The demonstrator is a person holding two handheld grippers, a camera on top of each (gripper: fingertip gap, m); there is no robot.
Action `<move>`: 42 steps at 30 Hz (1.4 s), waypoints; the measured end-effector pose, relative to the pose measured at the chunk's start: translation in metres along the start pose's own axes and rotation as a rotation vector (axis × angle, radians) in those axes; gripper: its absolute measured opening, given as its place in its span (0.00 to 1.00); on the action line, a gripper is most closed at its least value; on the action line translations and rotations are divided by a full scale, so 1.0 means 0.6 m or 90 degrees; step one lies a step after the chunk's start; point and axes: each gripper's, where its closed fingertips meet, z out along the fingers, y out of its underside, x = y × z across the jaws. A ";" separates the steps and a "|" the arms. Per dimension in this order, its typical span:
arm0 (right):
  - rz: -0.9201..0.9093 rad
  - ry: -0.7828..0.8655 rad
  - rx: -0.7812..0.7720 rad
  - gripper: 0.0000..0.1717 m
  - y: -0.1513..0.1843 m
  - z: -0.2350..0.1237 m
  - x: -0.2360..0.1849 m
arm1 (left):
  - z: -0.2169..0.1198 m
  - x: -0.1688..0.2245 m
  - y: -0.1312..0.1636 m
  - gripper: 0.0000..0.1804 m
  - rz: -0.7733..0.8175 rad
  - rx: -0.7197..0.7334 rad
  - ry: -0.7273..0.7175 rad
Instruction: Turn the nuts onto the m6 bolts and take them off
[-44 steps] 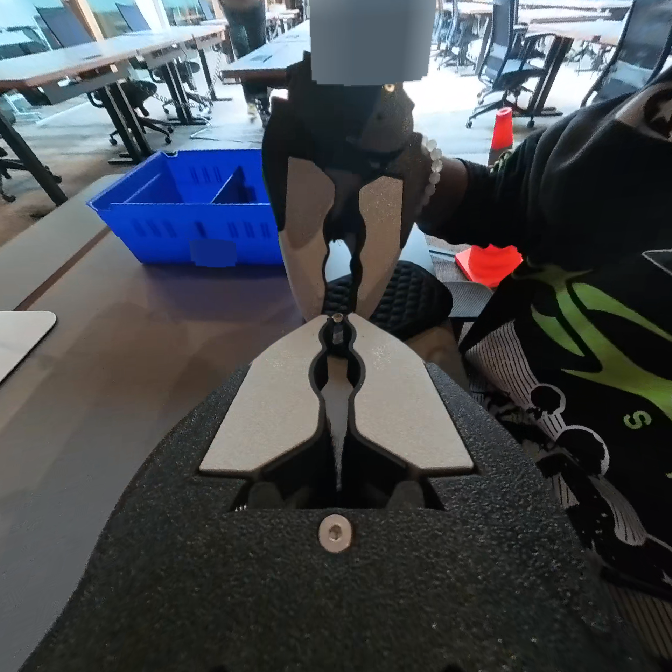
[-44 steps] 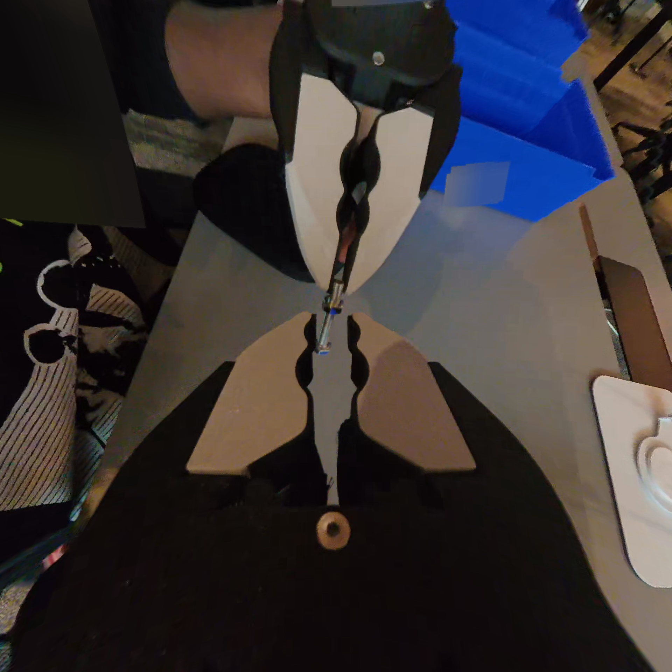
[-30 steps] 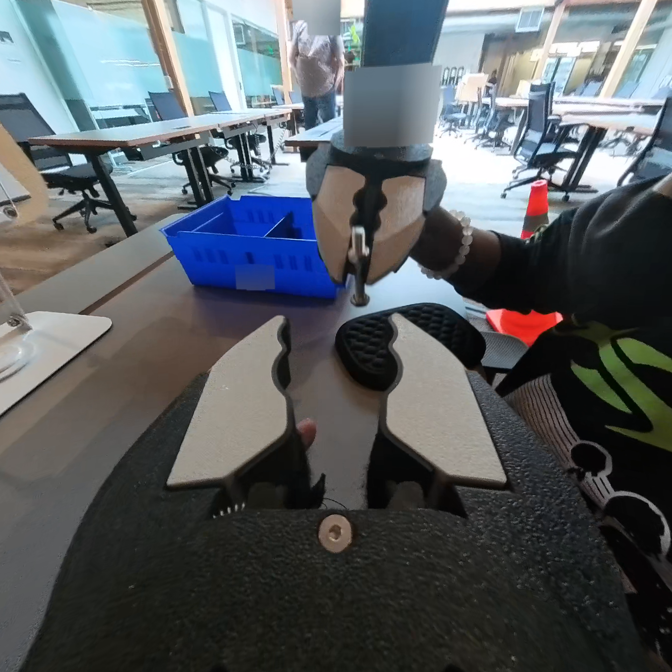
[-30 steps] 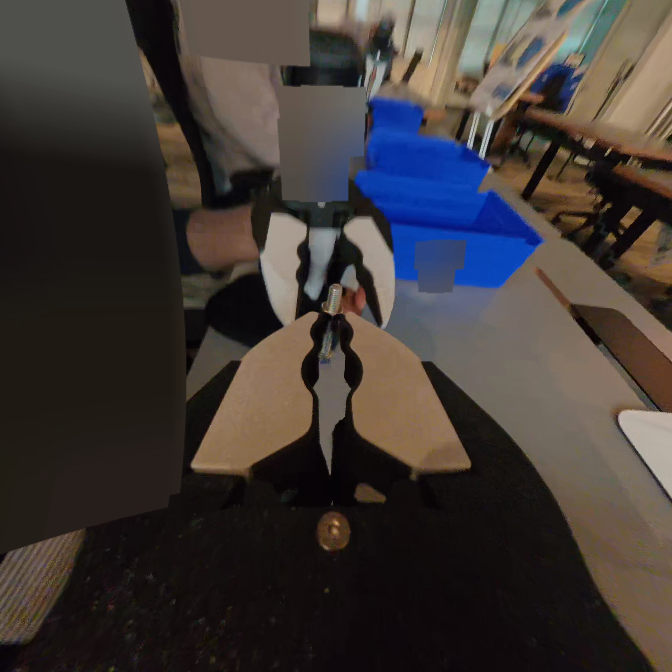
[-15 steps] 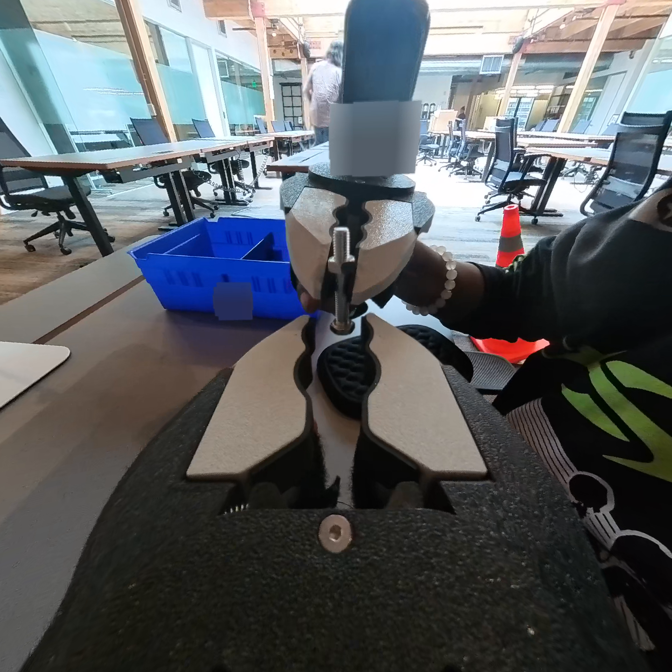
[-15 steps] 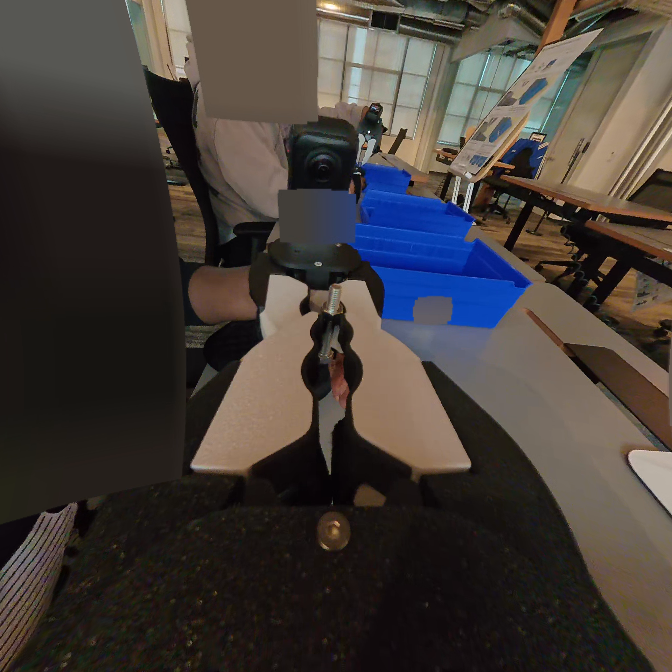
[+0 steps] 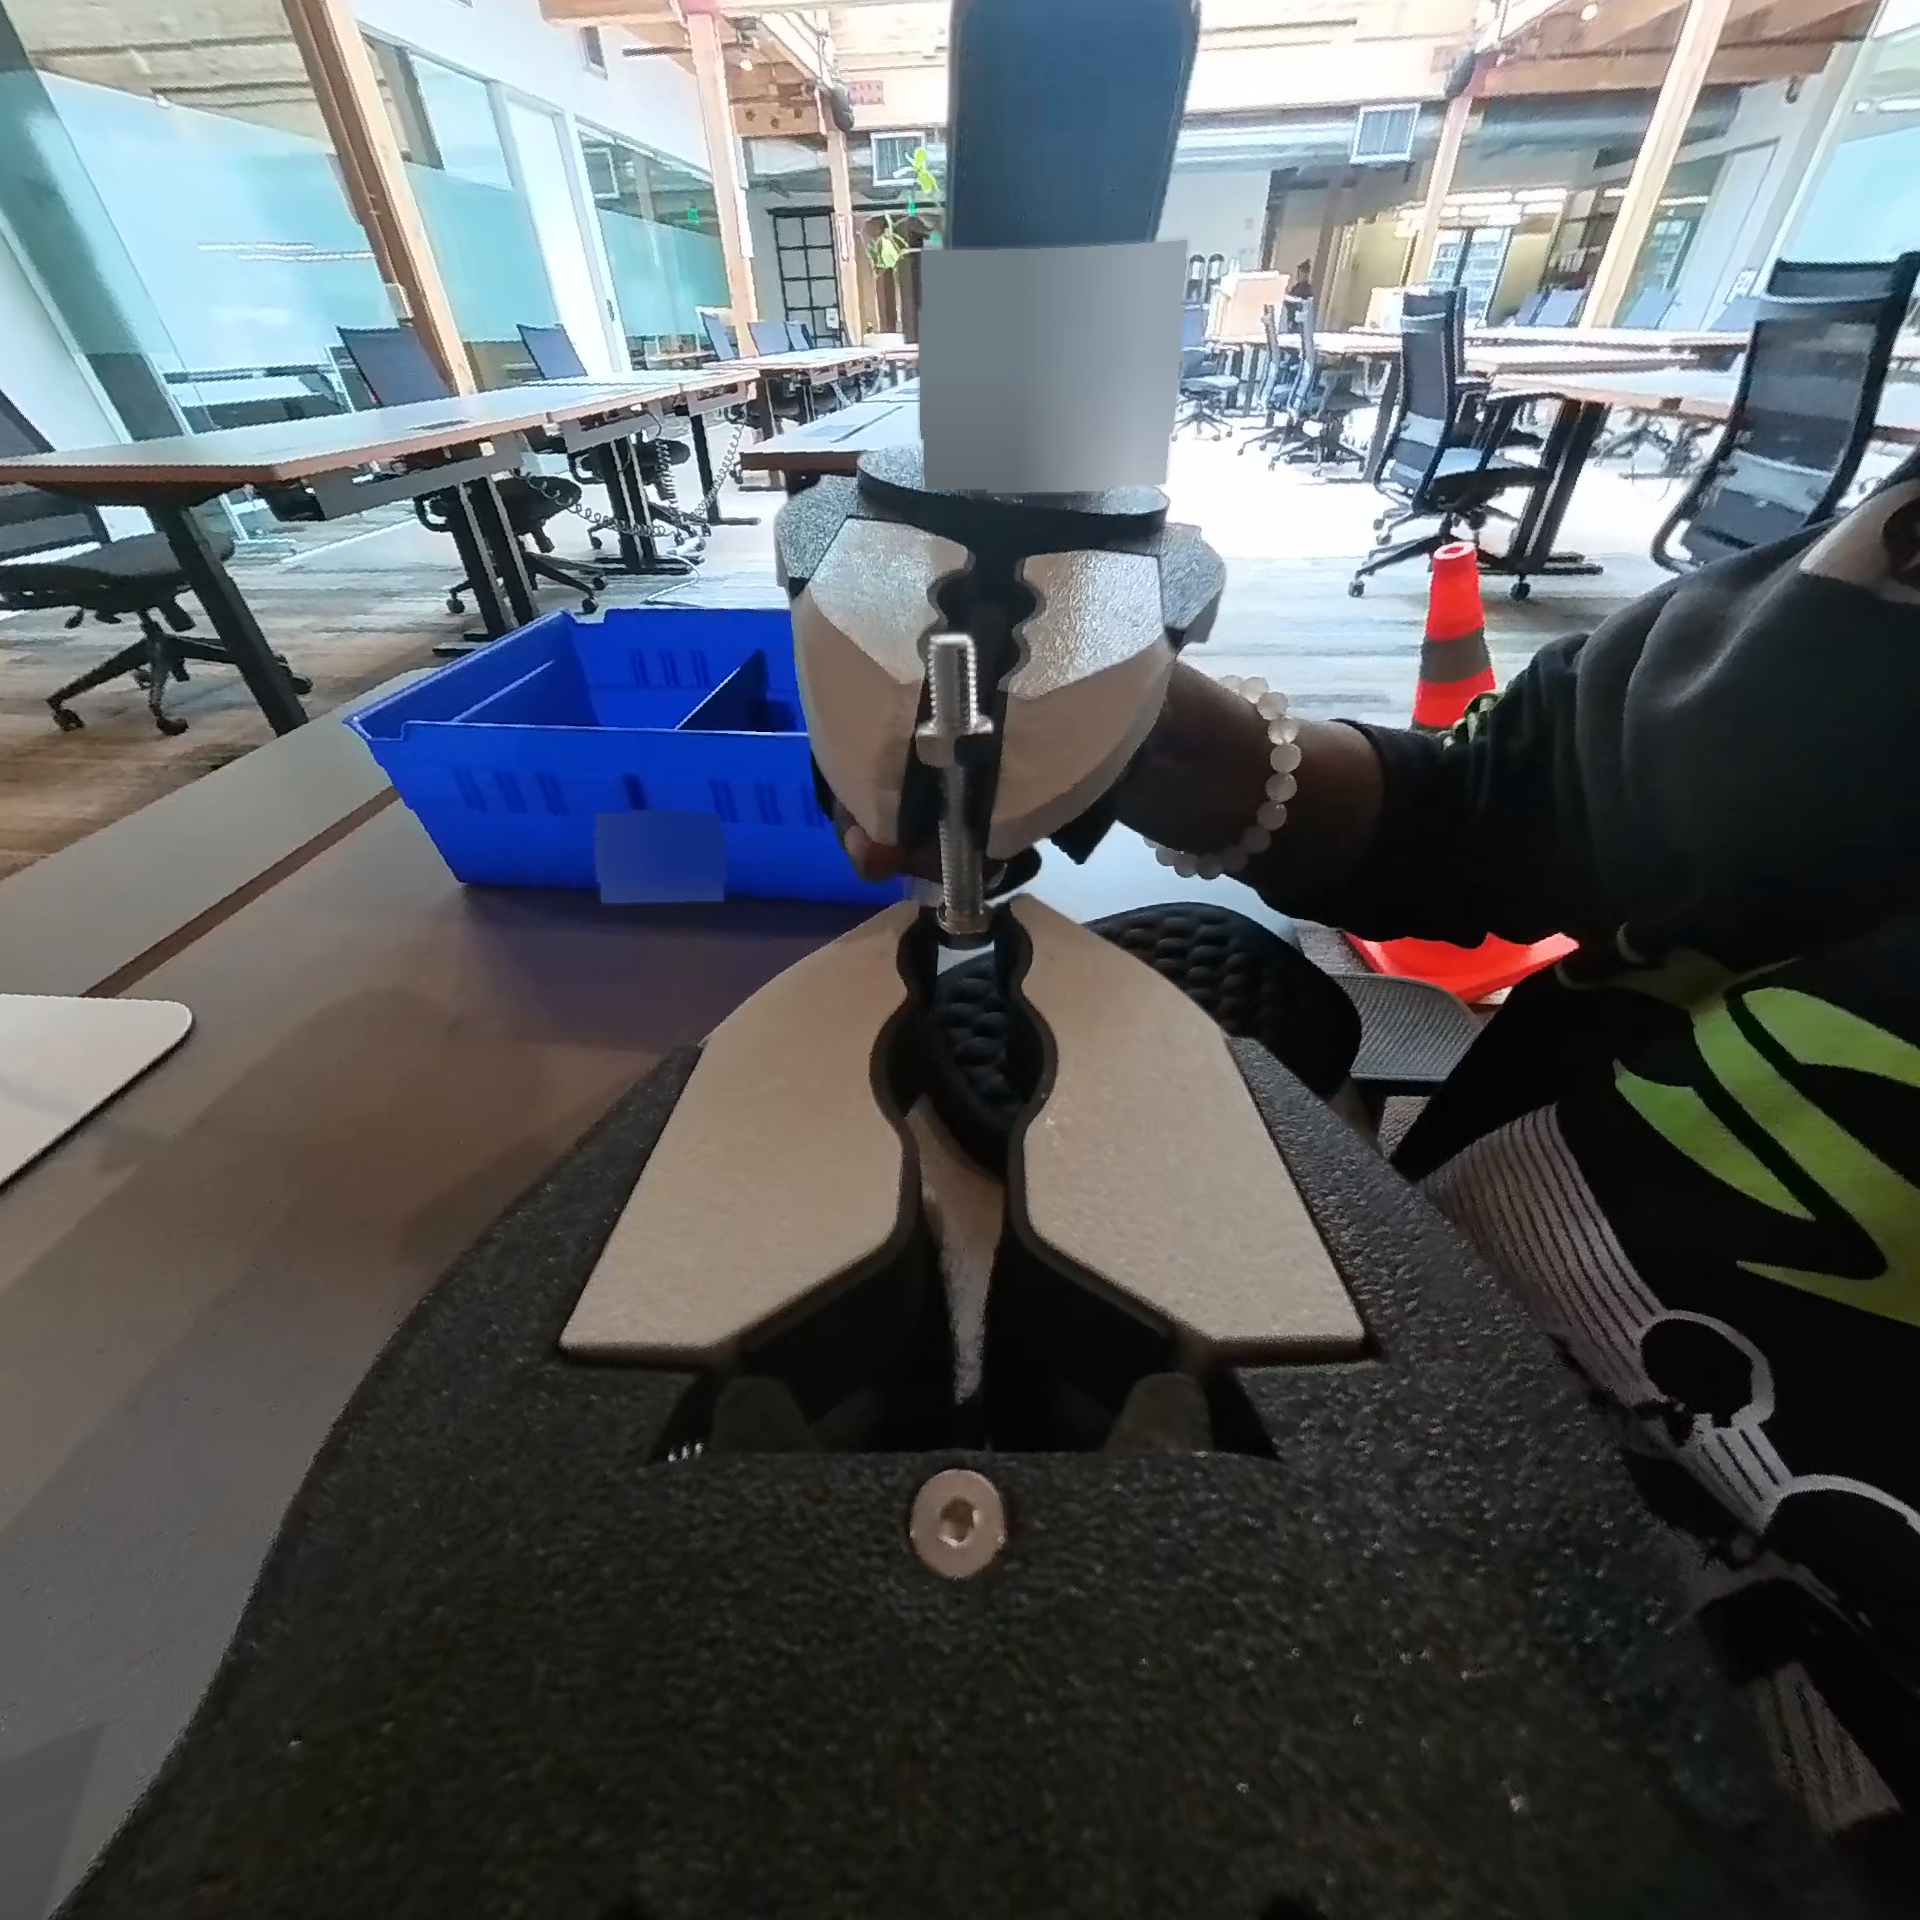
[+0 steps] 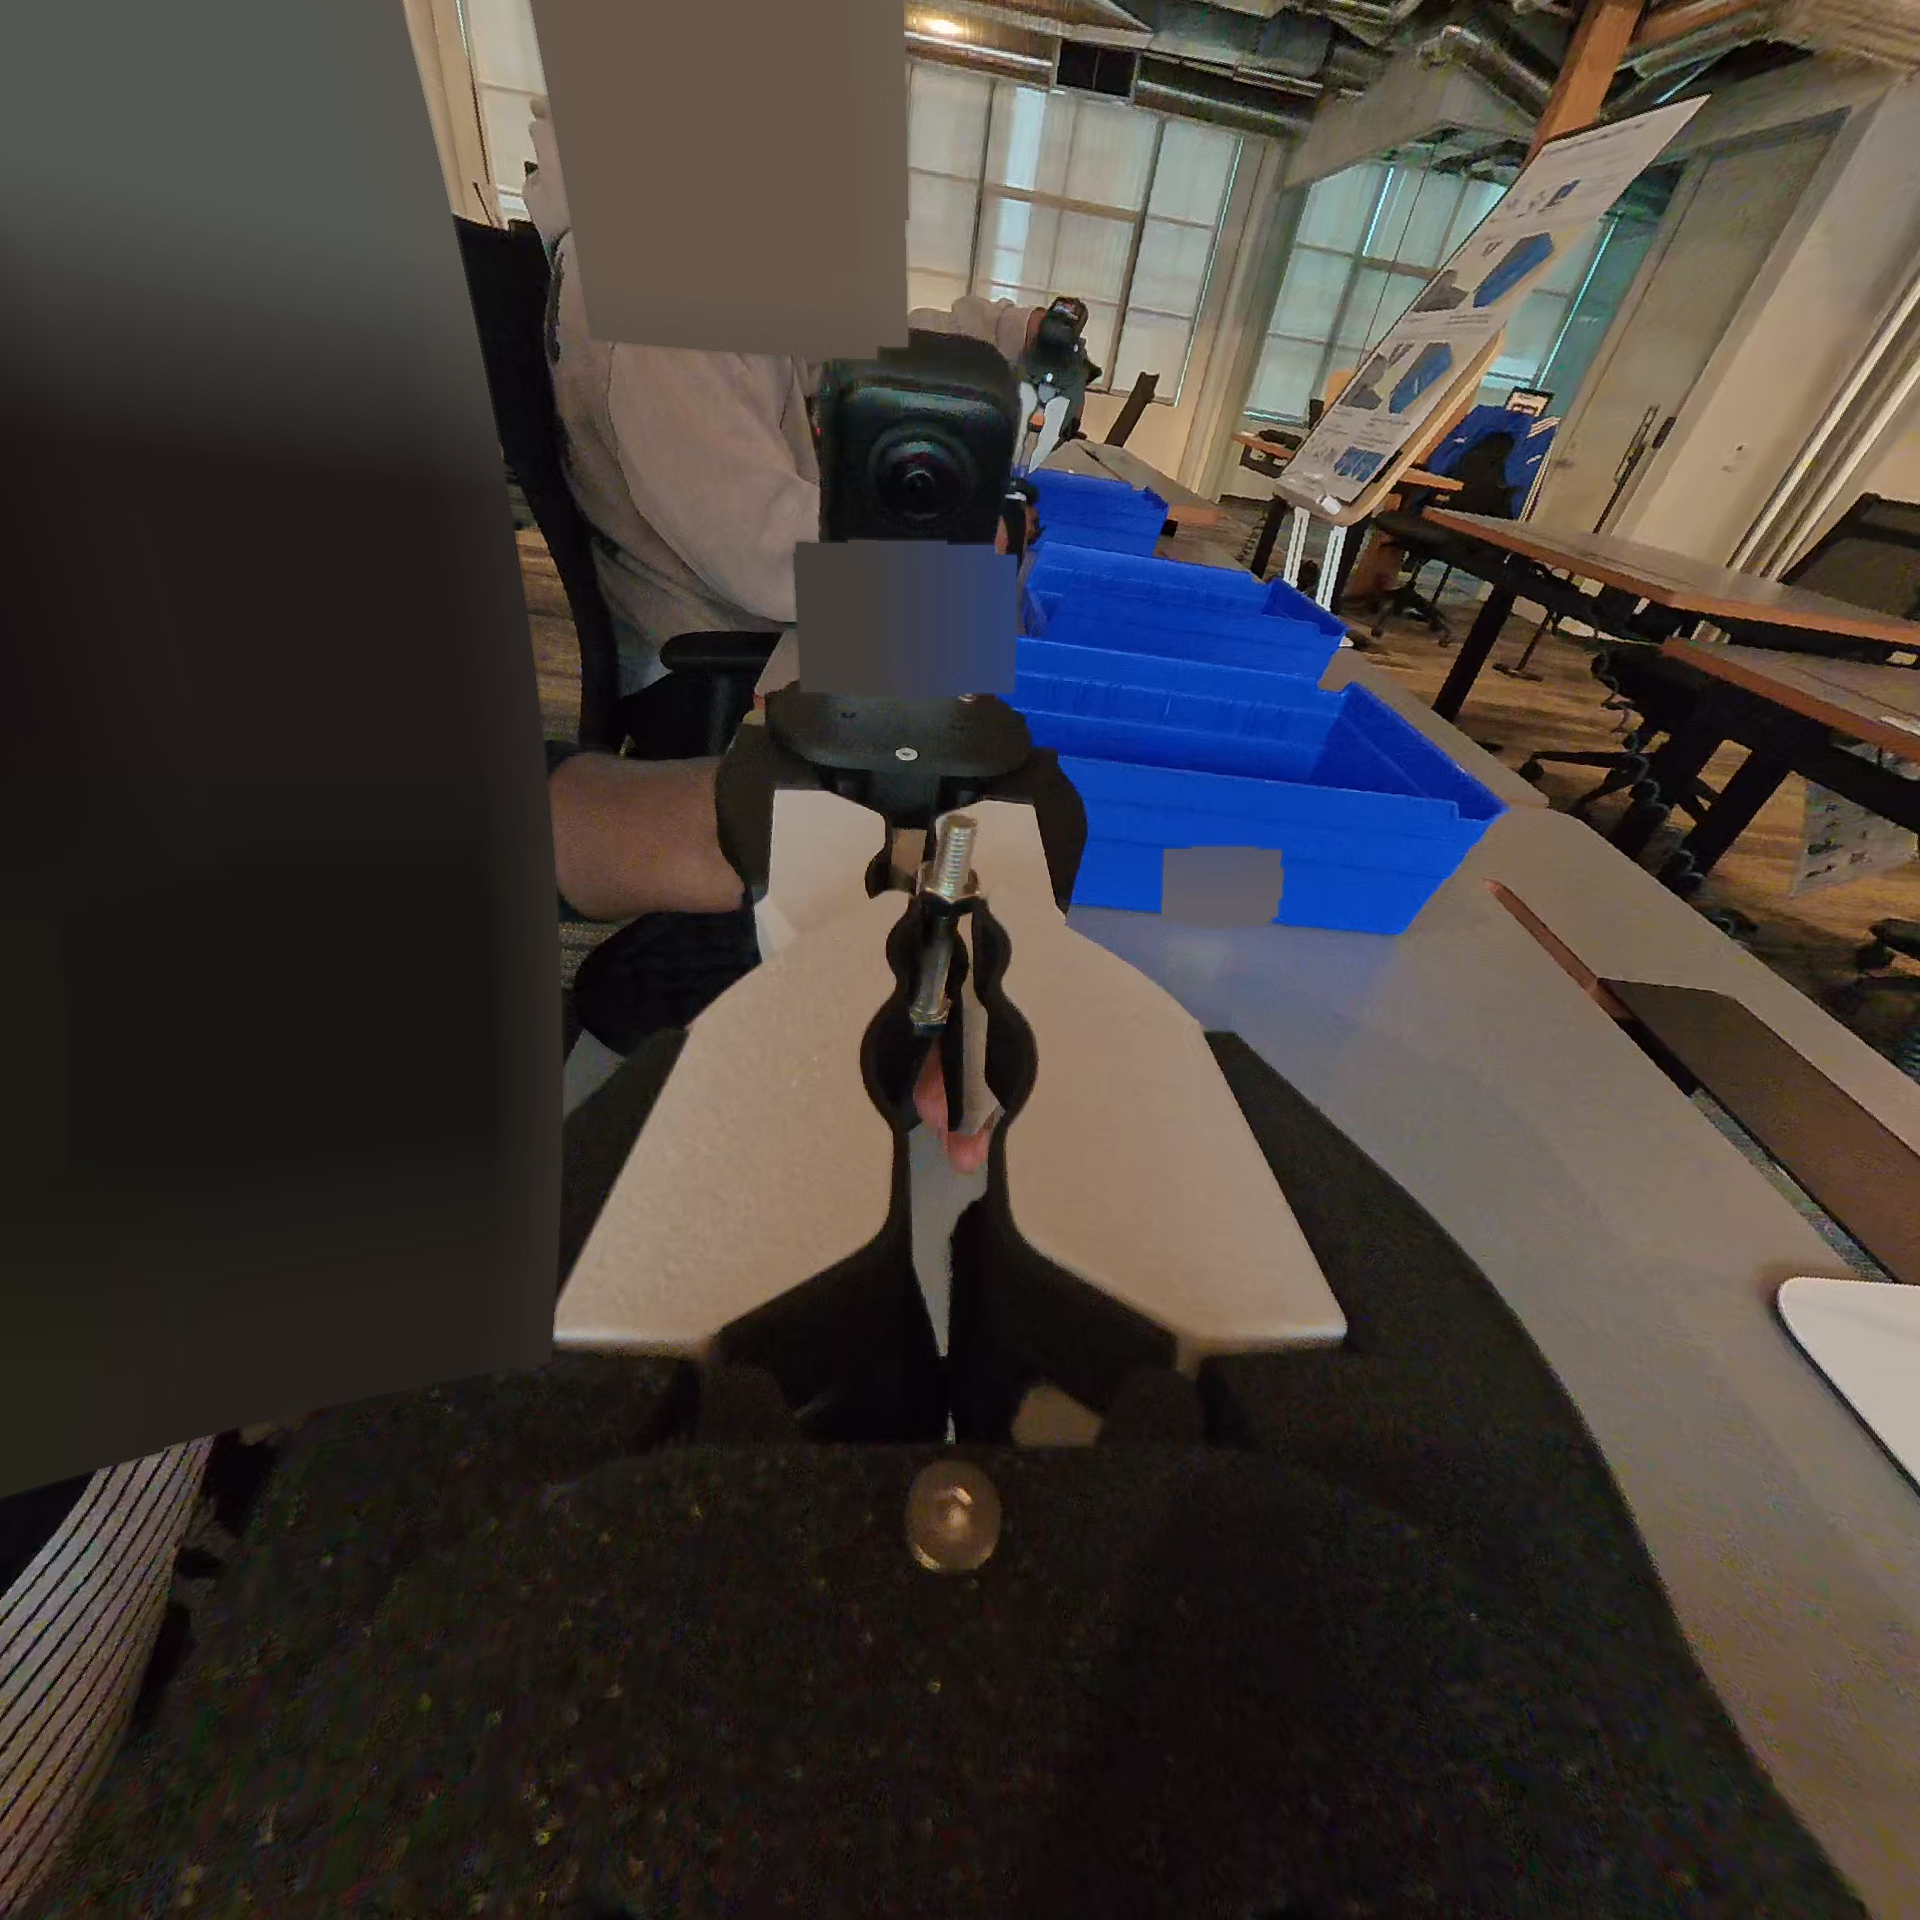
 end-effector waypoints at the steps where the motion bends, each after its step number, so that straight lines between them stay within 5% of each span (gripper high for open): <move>1: -0.001 -0.001 -0.005 0.05 0.003 -0.001 0.000 | 0.001 -0.001 0.002 0.06 0.006 -0.001 -0.001; 14: 0.036 0.138 0.024 0.35 0.061 -0.001 0.074 | -0.010 -0.097 0.073 0.05 -0.025 0.069 -0.107; 23: 0.073 0.158 0.029 0.33 0.109 0.000 0.091 | -0.003 -0.070 0.100 0.05 -0.074 0.088 -0.003; 35: 0.077 0.164 0.023 0.31 0.107 0.012 0.089 | -0.004 -0.061 0.101 0.05 -0.067 0.090 0.018; 42: 0.037 0.136 0.052 0.16 0.090 -0.004 0.078 | -0.003 -0.053 0.102 0.05 -0.054 0.085 0.030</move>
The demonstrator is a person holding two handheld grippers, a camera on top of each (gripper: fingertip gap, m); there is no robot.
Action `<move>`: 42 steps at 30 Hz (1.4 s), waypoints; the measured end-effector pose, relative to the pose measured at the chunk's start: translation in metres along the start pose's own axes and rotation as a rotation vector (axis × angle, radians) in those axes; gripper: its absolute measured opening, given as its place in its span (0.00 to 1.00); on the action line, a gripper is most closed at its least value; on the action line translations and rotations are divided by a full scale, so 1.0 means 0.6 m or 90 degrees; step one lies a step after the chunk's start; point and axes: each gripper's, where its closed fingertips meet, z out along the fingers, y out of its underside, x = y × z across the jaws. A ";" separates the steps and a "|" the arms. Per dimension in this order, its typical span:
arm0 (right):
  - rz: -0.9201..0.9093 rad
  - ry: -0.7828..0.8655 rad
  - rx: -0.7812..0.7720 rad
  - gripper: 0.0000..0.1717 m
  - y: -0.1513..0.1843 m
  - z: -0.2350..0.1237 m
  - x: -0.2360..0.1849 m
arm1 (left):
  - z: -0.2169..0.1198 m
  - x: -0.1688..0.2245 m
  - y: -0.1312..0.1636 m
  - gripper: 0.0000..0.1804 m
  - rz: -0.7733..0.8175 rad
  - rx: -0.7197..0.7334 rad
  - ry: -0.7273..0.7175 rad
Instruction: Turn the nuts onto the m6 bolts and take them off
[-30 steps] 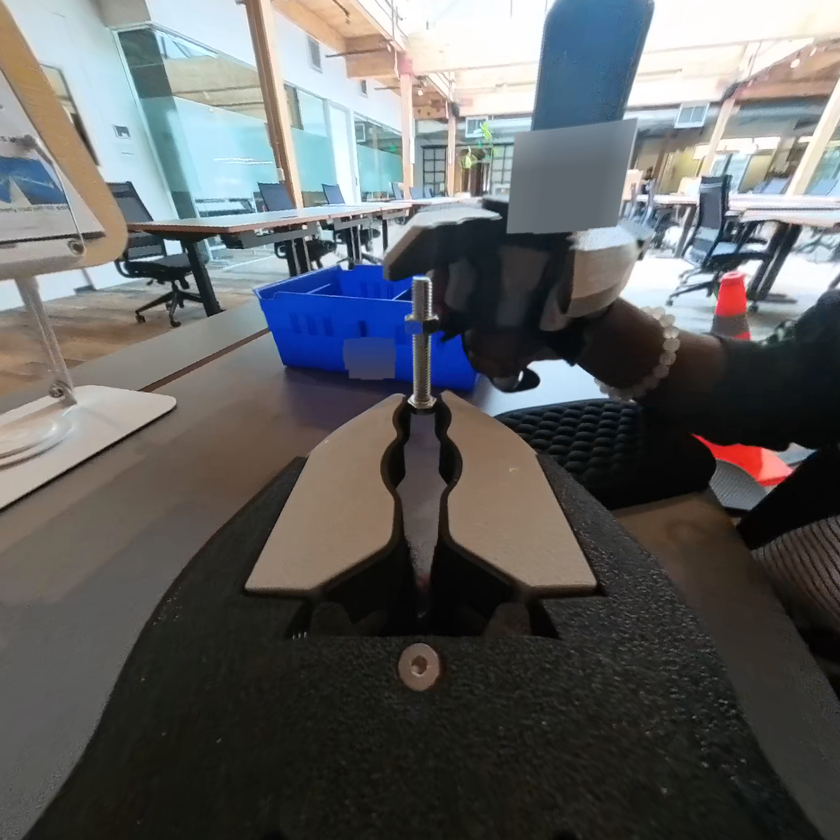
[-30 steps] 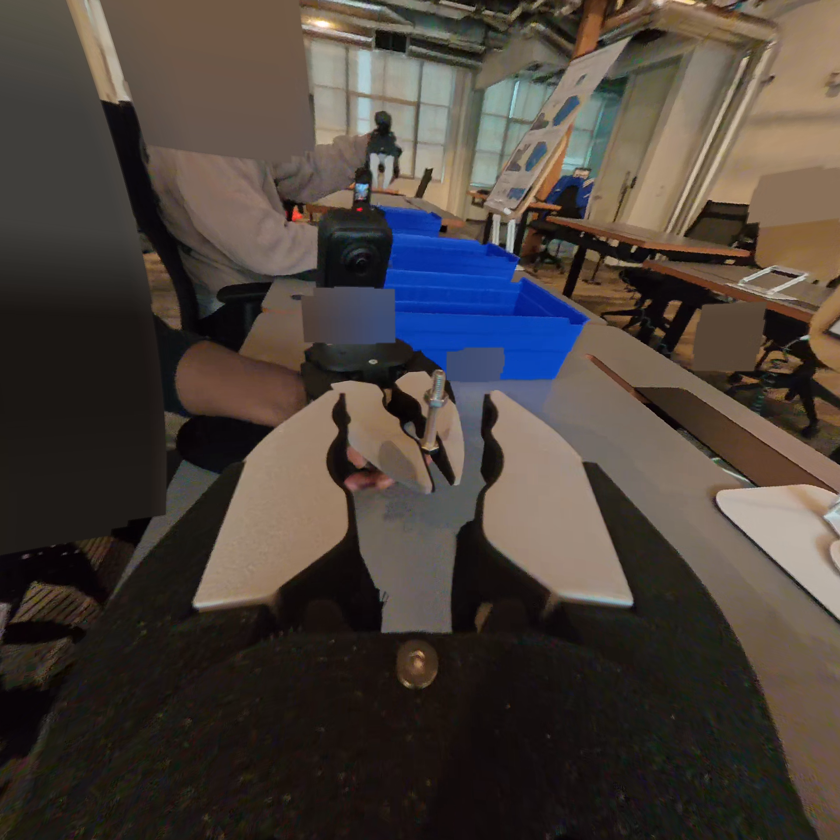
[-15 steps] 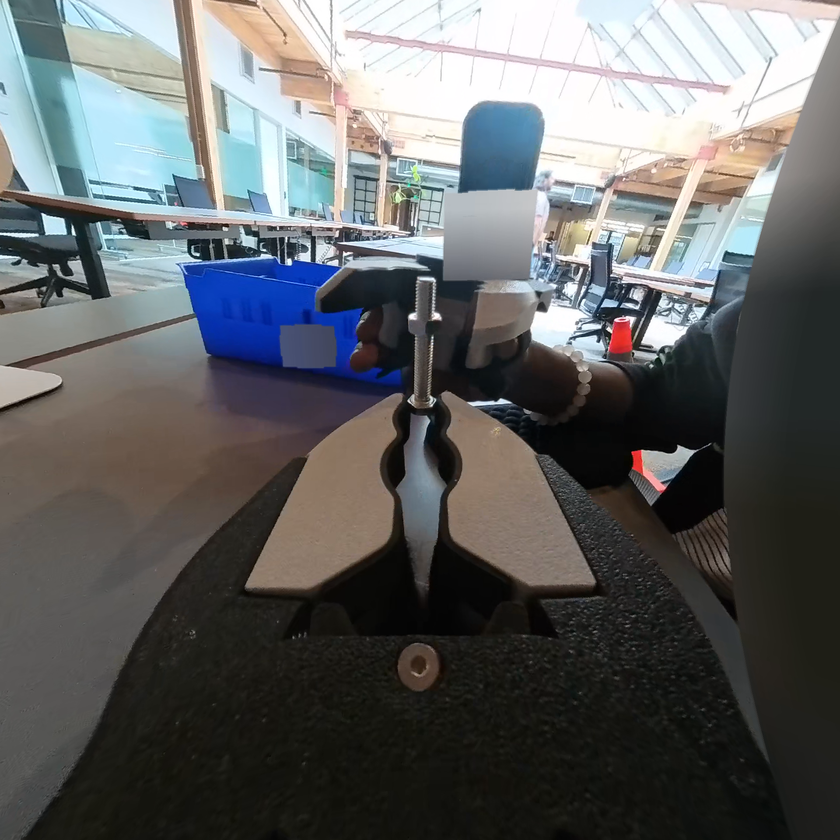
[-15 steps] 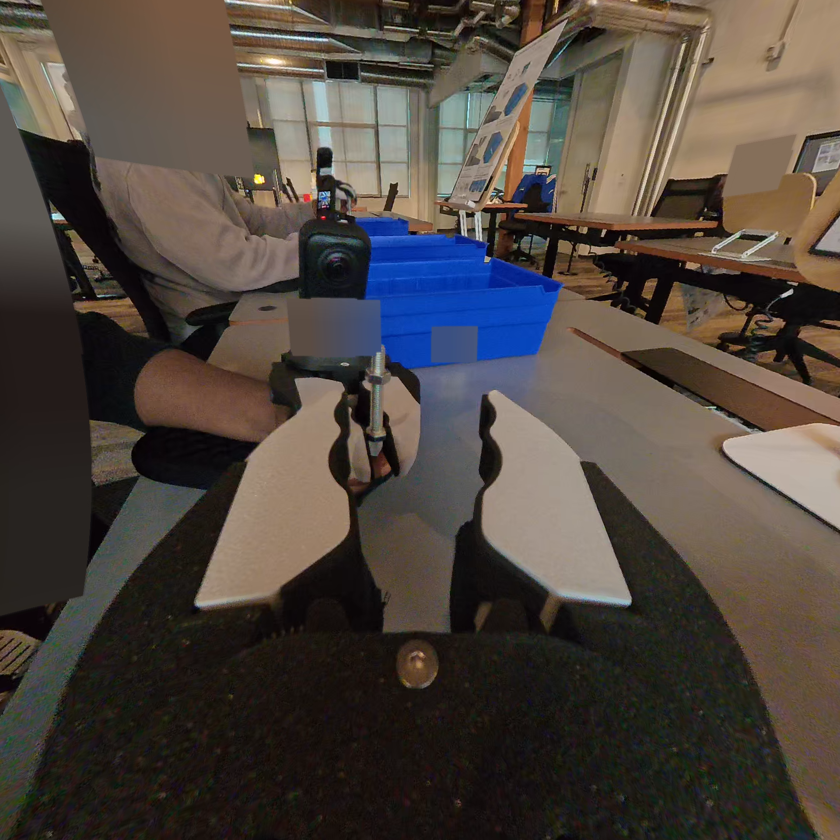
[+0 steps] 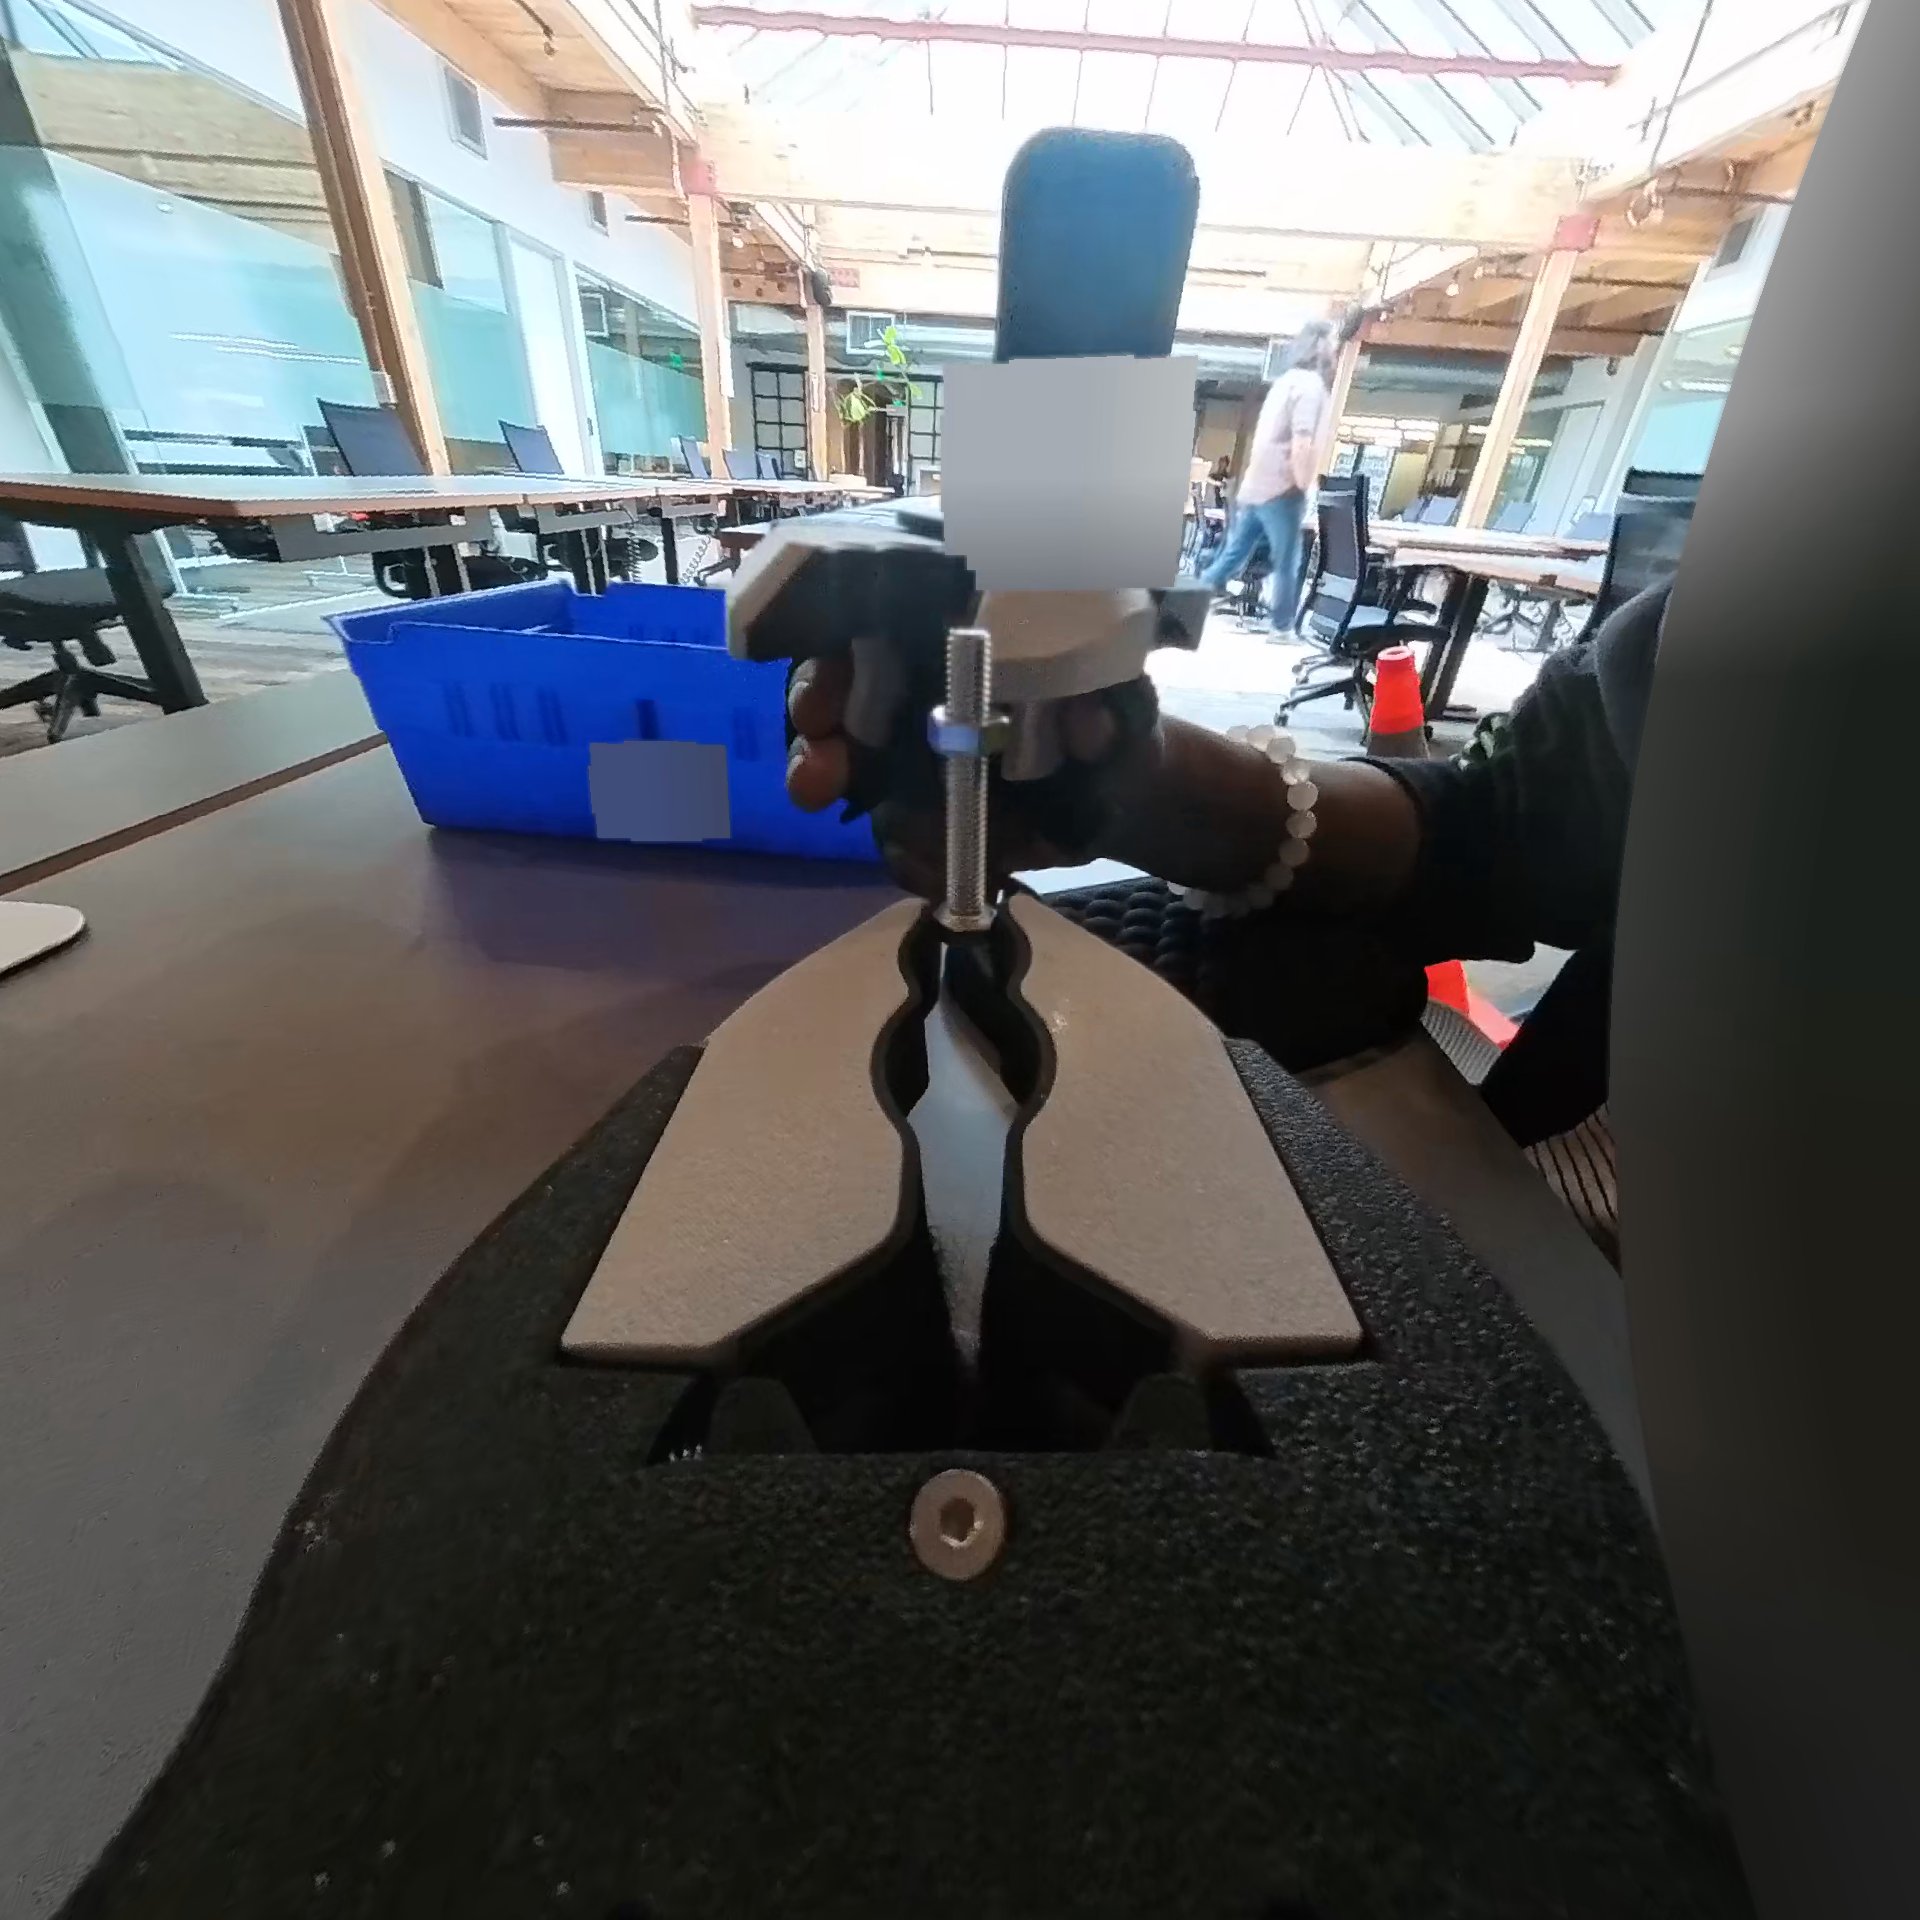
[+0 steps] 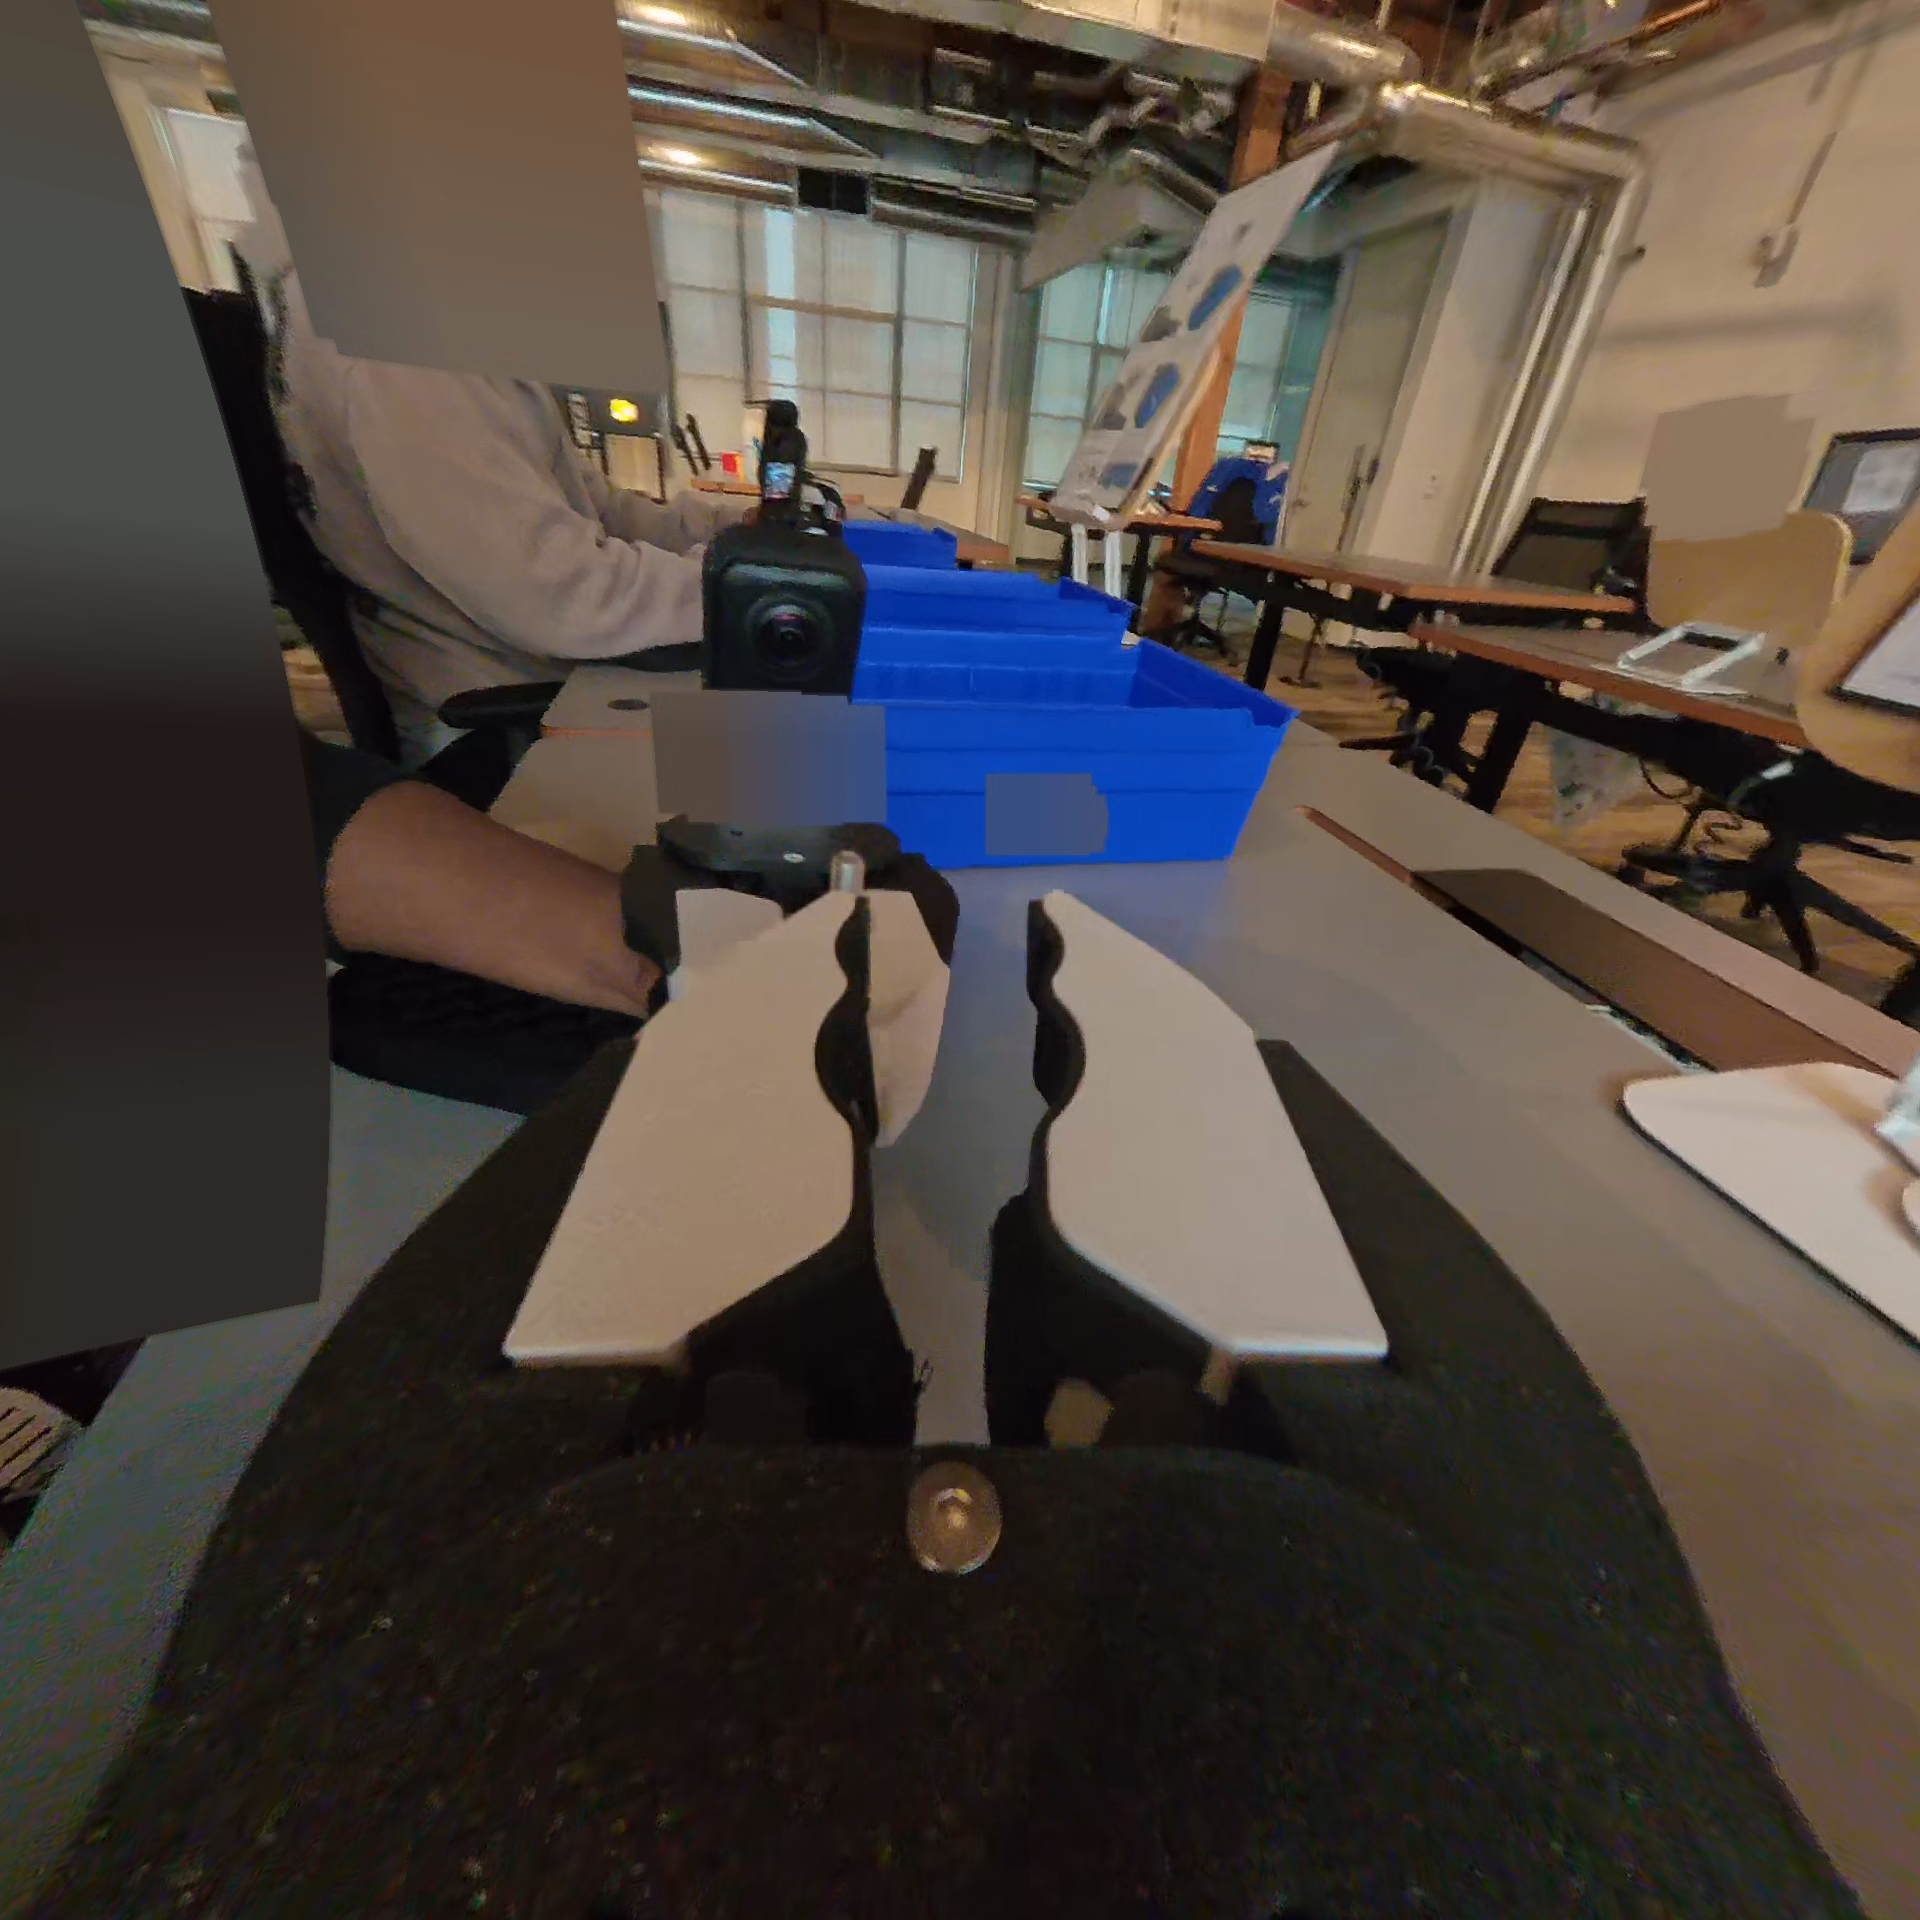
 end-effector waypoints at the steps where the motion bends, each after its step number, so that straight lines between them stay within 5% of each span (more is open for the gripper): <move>1: 0.001 -0.007 -0.001 0.18 -0.001 0.002 -0.005 | 0.001 0.002 0.002 0.05 0.006 -0.005 0.001; 8: -0.002 -0.033 -0.014 0.23 0.004 0.012 -0.019 | 0.001 0.002 0.001 0.05 0.011 -0.002 -0.004; 14: -0.004 -0.012 0.009 0.13 -0.007 -0.012 0.001 | -0.001 0.000 -0.002 0.05 0.008 0.007 -0.006; 20: -0.009 -0.022 -0.020 0.24 0.003 0.012 -0.017 | 0.000 0.000 -0.001 0.05 0.013 0.003 -0.008; 26: -0.017 0.006 -0.003 0.13 -0.004 -0.009 0.004 | 0.000 0.000 -0.002 0.05 0.012 0.007 -0.010; 31: -0.013 -0.029 -0.021 0.27 0.002 0.013 -0.022 | 0.000 -0.001 -0.001 0.05 0.014 0.005 -0.013; 37: -0.022 -0.007 -0.024 0.09 0.005 -0.004 -0.005 | -0.001 -0.003 -0.003 0.05 0.006 0.012 -0.015; 42: -0.022 -0.037 -0.015 0.13 0.001 0.002 -0.021 | 0.000 0.000 -0.001 0.05 0.016 0.005 -0.010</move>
